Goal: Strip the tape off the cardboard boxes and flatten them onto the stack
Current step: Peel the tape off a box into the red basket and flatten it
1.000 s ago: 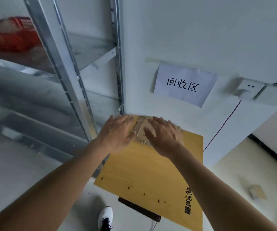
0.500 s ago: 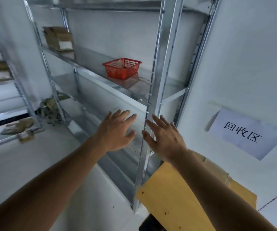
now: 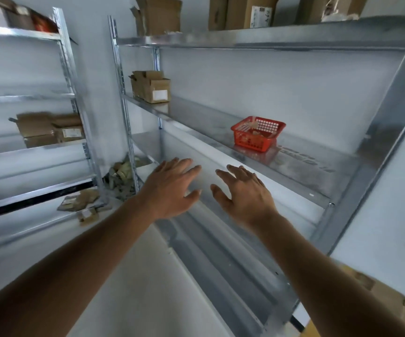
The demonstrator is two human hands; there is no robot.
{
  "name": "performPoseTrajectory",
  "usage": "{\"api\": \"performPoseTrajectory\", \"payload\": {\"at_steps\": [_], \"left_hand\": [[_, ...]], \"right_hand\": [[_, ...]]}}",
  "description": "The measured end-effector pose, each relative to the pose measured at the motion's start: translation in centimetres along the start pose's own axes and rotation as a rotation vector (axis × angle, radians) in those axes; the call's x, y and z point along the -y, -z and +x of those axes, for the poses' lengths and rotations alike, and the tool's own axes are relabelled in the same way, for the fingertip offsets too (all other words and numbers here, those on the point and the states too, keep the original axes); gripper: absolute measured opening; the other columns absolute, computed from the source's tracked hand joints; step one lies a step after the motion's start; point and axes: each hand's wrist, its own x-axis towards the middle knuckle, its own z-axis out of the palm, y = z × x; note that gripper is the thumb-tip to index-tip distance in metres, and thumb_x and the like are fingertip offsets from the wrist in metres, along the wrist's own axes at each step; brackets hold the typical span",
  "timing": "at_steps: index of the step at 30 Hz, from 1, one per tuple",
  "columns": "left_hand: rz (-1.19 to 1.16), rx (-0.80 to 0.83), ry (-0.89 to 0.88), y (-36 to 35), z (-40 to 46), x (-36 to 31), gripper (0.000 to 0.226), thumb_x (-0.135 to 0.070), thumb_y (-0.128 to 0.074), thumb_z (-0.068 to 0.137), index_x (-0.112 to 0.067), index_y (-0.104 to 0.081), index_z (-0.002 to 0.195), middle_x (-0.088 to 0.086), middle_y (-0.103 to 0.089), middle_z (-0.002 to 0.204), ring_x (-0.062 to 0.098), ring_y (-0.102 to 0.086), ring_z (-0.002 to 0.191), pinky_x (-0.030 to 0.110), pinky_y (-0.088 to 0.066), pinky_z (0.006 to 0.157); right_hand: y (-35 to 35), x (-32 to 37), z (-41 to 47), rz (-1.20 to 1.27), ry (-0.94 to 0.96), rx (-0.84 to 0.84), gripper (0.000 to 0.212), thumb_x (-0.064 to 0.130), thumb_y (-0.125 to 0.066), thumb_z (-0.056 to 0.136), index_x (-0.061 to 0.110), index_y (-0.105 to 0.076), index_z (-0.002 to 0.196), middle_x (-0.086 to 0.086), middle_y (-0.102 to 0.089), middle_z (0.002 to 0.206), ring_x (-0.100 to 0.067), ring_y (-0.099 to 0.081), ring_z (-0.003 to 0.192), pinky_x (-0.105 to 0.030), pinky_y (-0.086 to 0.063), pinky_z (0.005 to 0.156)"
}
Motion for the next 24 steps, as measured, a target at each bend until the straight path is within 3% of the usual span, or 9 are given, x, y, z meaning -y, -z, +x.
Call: {"api": "performPoseTrajectory", "payload": {"at_steps": [2,5,11,17,24], "left_hand": [[0.019,-0.016,0.006,0.6,1.1,3.1,0.078,-0.064,-0.022,0.095,-0.026,-0.025,0.163,0.003,-0.023,0.170,0.027,-0.023,0.155,0.046,-0.021,0.126],[0.034,-0.037,0.012,1.0,3.4,7.0,0.067,-0.057,-0.036,0.103,-0.027,-0.027,0.162,0.002,-0.024,0.169,0.025,-0.024,0.154,0.045,-0.022,0.125],[0.023,-0.059,0.023,0.1,10.7,14.8,0.069,-0.056,-0.040,0.104,-0.028,-0.025,0.164,0.000,-0.019,0.172,0.027,-0.014,0.159,0.047,-0.017,0.128],[0.044,-0.098,0.046,-2.1,20.3,22.9,0.068,-0.056,-0.041,0.104,-0.026,-0.027,0.163,0.002,-0.019,0.172,0.029,-0.014,0.158,0.048,-0.017,0.128],[0.050,-0.116,0.123,-4.5,30.9,33.8,0.067,-0.058,-0.043,0.102,-0.027,-0.032,0.161,0.002,-0.026,0.170,0.028,-0.020,0.157,0.047,-0.021,0.127]], "right_hand": [[-0.5,1.7,3.2,-0.004,0.007,-0.010,0.062,0.062,-0.033,0.103,0.032,-0.040,0.156,-0.004,-0.035,0.165,-0.029,-0.028,0.154,-0.048,-0.023,0.126],[-1.3,3.5,7.9,0.010,0.017,-0.032,0.065,0.064,-0.032,0.100,0.031,-0.045,0.154,-0.005,-0.041,0.162,-0.030,-0.035,0.150,-0.048,-0.030,0.123],[-3.2,4.9,18.7,0.020,0.068,-0.095,0.067,0.062,-0.031,0.096,0.027,-0.051,0.149,-0.009,-0.049,0.155,-0.034,-0.044,0.143,-0.051,-0.036,0.118],[-6.4,4.5,32.3,0.013,0.109,-0.105,0.060,0.058,-0.036,0.104,0.028,-0.043,0.155,-0.006,-0.042,0.161,-0.031,-0.034,0.150,-0.048,-0.026,0.124],[-10.0,5.9,48.3,0.055,0.157,-0.077,0.060,0.062,-0.033,0.104,0.031,-0.040,0.155,0.002,-0.044,0.160,-0.024,-0.039,0.148,-0.044,-0.030,0.123]]}}
